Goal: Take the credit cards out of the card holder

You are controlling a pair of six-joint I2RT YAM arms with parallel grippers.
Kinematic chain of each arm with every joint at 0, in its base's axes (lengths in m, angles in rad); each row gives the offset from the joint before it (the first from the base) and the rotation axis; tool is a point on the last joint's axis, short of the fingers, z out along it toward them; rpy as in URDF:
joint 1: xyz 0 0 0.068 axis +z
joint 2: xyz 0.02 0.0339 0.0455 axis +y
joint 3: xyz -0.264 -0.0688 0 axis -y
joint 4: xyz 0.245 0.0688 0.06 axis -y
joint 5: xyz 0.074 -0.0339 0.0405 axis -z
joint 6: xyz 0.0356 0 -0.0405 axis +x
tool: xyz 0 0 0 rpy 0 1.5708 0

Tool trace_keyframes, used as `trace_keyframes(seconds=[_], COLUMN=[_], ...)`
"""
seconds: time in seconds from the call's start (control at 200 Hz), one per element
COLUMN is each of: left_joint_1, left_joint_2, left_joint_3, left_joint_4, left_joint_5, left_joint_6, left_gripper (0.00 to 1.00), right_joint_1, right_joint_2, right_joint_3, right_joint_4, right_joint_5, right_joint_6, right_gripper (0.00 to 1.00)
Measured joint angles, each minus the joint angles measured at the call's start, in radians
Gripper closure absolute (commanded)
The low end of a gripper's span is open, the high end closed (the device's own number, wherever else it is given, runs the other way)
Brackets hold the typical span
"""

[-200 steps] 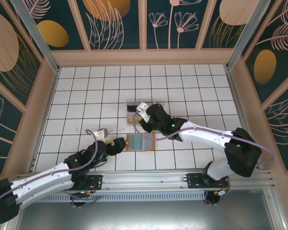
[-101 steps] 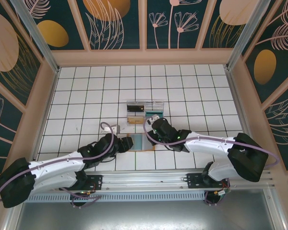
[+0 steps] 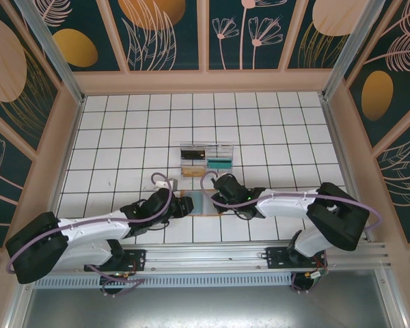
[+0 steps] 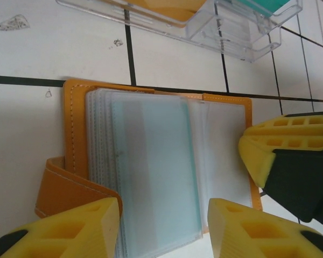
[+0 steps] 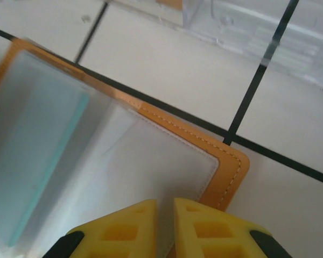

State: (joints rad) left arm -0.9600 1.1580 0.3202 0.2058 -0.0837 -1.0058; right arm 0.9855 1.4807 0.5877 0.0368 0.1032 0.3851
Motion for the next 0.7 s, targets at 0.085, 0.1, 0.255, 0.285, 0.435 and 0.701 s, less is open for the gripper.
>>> trace_keyframes(seconds=[0.085, 0.1, 0.255, 0.285, 0.435, 0.701], left_joint_1=[0.000, 0.000, 0.000, 0.000, 0.000, 0.000], left_joint_2=[0.024, 0.028, 0.054, 0.057, 0.064, 0.114], left_joint_3=[0.006, 0.006, 0.012, 0.013, 0.021, 0.041], left_joint_4=[0.003, 0.003, 0.004, 0.004, 0.003, 0.002], left_joint_5=[0.002, 0.003, 0.010, 0.013, 0.014, 0.016], left_joint_6=[0.003, 0.003, 0.010, 0.010, 0.011, 0.018], left_gripper=[0.56, 0.56, 0.57, 0.56, 0.56, 0.57], right_joint_1=[0.000, 0.000, 0.000, 0.000, 0.000, 0.001], right_joint_2=[0.017, 0.018, 0.028, 0.028, 0.028, 0.028], right_joint_3=[-0.004, -0.004, -0.004, -0.004, -0.004, -0.004], right_joint_4=[0.027, 0.031, 0.052, 0.052, 0.053, 0.052], right_joint_5=[0.001, 0.001, 0.000, 0.000, 0.000, 0.001], right_joint_6=[0.007, 0.008, 0.015, 0.016, 0.018, 0.018], right_gripper=[0.83, 0.83, 0.83, 0.83, 0.83, 0.82])
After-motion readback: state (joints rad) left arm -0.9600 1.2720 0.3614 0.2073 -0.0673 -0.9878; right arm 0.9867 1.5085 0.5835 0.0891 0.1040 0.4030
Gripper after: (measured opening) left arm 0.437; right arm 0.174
